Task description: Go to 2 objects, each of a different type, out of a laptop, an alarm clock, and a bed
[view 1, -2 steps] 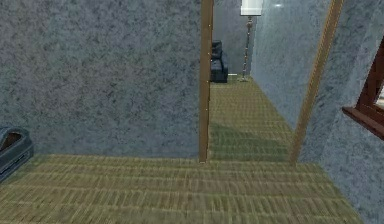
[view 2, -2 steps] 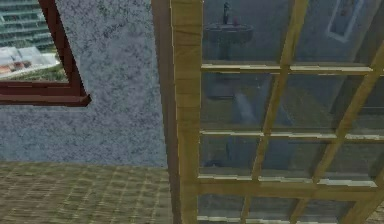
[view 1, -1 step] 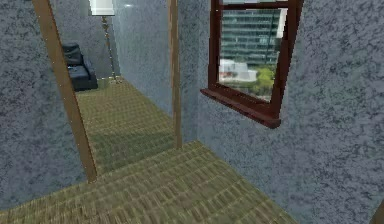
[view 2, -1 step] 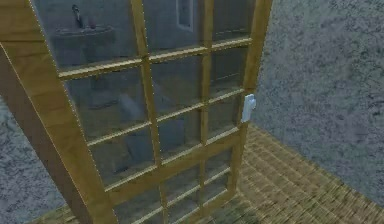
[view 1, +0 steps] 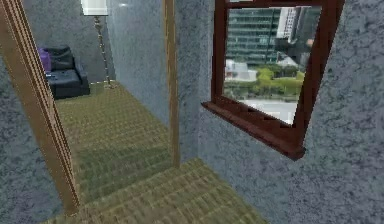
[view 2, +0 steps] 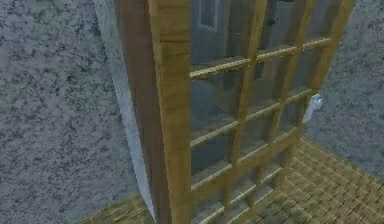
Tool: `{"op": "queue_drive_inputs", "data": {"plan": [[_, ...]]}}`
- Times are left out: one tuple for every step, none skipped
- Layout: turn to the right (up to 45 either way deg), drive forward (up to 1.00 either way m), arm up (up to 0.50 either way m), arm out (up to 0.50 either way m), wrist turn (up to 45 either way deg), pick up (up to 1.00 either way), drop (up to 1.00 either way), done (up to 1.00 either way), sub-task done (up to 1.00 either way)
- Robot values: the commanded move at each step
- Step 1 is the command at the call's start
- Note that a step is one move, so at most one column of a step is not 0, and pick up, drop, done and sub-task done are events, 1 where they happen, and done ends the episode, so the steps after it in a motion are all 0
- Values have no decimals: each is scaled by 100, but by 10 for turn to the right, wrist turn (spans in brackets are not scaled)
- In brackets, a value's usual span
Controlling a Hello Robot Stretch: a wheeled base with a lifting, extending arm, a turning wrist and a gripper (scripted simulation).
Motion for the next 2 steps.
{"op": "queue_drive_inputs", "data": {"plan": [[-450,0,0,0,0,0,0,0,0],[-420,0,0,0,0,0,0,0,0]]}}
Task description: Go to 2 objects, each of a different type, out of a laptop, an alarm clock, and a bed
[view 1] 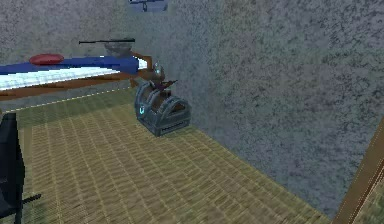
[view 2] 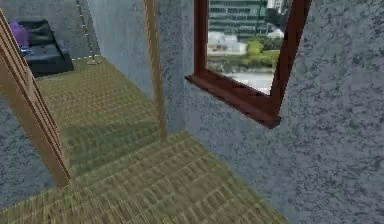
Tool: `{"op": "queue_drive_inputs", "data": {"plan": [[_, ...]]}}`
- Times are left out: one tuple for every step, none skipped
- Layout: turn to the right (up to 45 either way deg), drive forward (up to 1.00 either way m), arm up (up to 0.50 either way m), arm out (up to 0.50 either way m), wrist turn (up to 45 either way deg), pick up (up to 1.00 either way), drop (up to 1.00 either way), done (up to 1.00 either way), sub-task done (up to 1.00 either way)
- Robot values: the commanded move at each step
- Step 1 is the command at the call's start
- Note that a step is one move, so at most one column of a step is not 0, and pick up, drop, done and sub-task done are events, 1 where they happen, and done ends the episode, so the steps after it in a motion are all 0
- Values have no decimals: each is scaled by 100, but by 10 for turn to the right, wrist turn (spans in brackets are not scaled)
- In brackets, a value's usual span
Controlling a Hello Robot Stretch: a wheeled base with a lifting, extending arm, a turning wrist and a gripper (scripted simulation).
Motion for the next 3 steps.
{"op": "queue_drive_inputs", "data": {"plan": [[0,35,0,0,0,0,0,0,0],[-330,0,0,0,0,0,0,0,0],[0,100,0,0,0,0,0,0,0]]}}
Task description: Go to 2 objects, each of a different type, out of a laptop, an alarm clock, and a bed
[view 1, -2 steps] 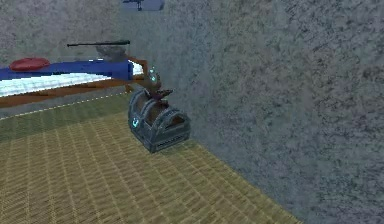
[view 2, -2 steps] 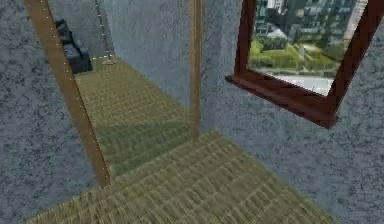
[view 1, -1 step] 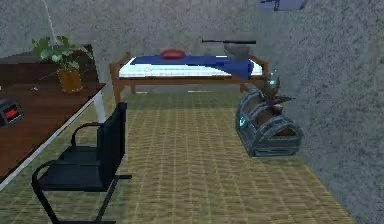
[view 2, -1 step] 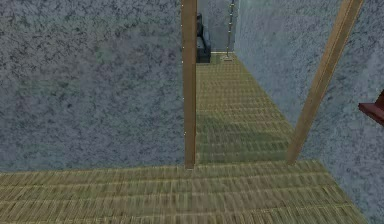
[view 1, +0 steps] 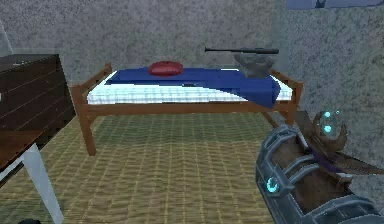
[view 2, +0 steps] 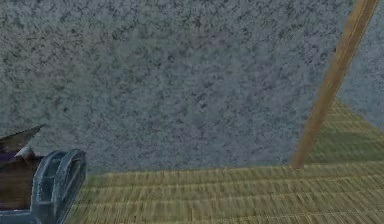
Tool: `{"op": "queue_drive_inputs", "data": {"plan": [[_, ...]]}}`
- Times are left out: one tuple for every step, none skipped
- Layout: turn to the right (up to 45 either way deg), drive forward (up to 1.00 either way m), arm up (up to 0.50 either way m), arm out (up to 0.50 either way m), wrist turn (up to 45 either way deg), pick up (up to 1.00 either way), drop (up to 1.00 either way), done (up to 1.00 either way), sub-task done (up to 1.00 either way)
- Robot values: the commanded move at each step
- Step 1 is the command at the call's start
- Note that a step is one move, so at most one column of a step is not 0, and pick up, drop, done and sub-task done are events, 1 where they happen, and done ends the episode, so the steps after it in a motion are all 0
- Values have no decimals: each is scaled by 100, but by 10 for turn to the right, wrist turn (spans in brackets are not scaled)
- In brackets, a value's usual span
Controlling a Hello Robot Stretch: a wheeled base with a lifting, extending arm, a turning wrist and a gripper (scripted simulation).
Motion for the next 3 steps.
{"op": "queue_drive_inputs", "data": {"plan": [[-60,0,0,0,0,0,0,0,0],[0,75,0,0,0,0,0,0,0],[-450,0,0,0,0,0,0,0,0]]}}
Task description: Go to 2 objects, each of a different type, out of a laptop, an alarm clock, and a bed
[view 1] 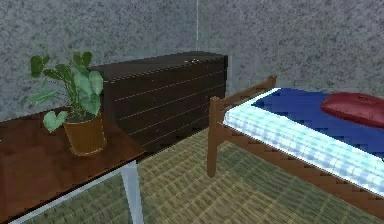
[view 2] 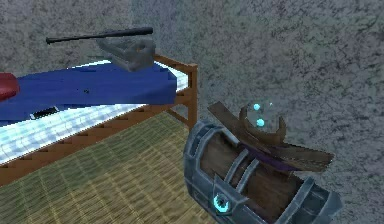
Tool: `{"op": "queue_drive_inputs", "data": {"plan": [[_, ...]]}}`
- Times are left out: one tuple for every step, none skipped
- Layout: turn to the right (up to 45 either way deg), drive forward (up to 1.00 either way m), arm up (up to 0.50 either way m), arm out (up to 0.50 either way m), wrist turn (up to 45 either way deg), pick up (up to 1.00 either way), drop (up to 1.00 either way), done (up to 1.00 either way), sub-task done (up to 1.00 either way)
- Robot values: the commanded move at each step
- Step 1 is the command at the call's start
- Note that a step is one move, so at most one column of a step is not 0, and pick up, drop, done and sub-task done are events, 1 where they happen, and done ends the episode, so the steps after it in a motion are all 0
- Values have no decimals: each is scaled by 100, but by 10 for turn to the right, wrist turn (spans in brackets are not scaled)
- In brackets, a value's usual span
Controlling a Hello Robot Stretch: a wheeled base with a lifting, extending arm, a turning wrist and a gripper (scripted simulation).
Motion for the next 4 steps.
{"op": "queue_drive_inputs", "data": {"plan": [[-60,0,0,0,0,0,0,0,0],[0,30,0,0,0,0,0,0,0],[-450,0,0,0,0,0,0,0,0],[-210,0,0,0,0,0,0,0,0]]}}
